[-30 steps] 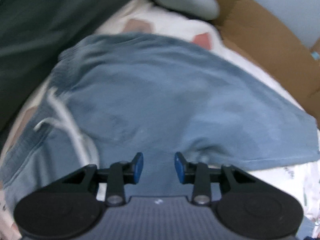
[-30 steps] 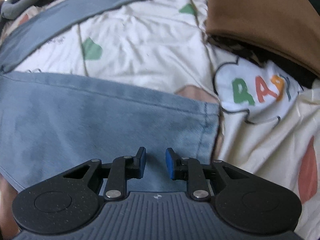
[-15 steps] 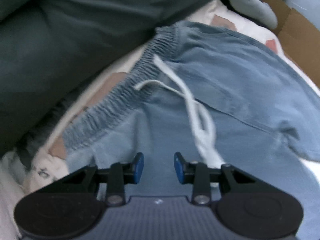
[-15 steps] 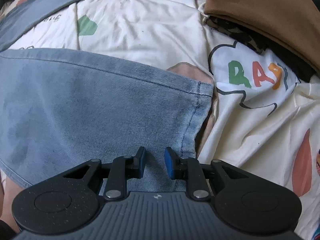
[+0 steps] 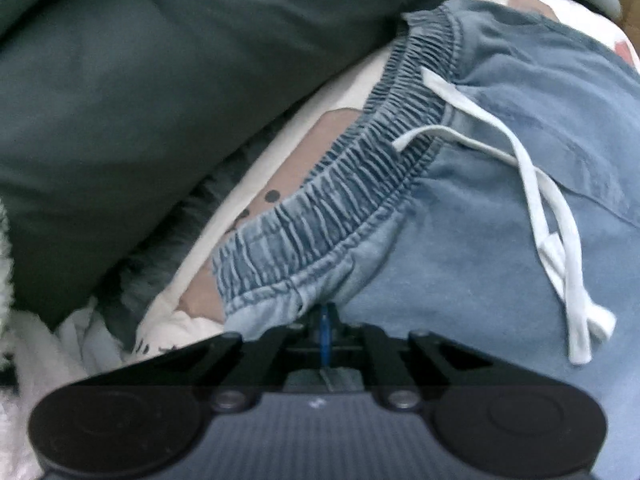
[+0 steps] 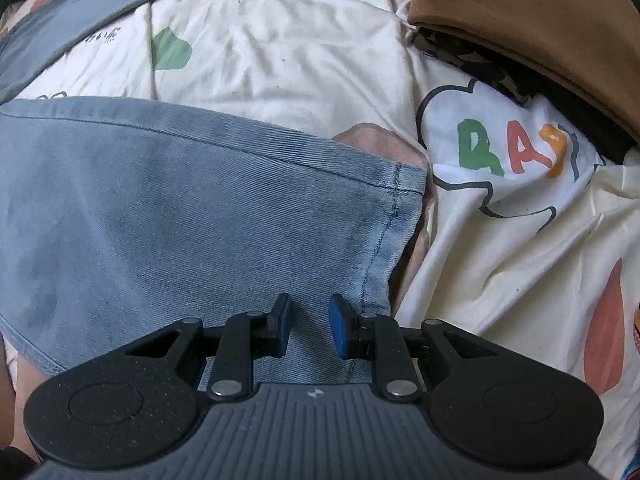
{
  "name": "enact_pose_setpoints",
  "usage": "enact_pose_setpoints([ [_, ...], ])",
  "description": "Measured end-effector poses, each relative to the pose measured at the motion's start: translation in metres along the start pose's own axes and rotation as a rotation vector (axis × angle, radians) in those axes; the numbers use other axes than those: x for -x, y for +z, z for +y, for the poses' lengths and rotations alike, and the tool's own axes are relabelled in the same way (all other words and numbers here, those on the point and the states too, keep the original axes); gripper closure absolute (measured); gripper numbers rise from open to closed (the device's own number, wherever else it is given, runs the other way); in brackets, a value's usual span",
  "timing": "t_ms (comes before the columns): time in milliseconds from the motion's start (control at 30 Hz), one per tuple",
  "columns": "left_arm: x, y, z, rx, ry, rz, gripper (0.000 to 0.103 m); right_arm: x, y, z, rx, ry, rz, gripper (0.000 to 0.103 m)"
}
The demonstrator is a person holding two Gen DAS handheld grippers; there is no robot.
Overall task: Fold clothes
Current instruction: 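Release the right gripper over the jeans while the left gripper pinches the waistband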
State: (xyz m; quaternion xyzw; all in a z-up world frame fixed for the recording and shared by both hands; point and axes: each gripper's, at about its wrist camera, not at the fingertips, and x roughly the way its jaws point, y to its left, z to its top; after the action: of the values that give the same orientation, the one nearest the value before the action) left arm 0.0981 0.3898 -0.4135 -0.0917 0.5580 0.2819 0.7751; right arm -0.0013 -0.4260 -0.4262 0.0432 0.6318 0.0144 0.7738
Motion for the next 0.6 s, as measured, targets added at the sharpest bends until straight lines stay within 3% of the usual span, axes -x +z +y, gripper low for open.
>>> enact_pose_setpoints([
  [167,0.008,-0.001,0.011,0.01,-0.033,0.024,0.1,0.001,-0.002,-0.001,-0.011,-0.002,-0.006,0.077],
  [267,-0.004,-0.002,0.009,0.021,-0.015,0.062,0.1,0.0,-0.002,0.0,-0.015,-0.006,-0.01,0.077],
  [467,-0.016,0.003,-0.012,0.039,0.094,0.101,0.1,-0.002,-0.001,0.0,-0.005,-0.002,-0.005,0.077],
  [600,0.002,0.018,-0.019,0.052,0.131,0.135,0.098,-0.002,-0.001,-0.001,-0.004,0.002,-0.011,0.077],
])
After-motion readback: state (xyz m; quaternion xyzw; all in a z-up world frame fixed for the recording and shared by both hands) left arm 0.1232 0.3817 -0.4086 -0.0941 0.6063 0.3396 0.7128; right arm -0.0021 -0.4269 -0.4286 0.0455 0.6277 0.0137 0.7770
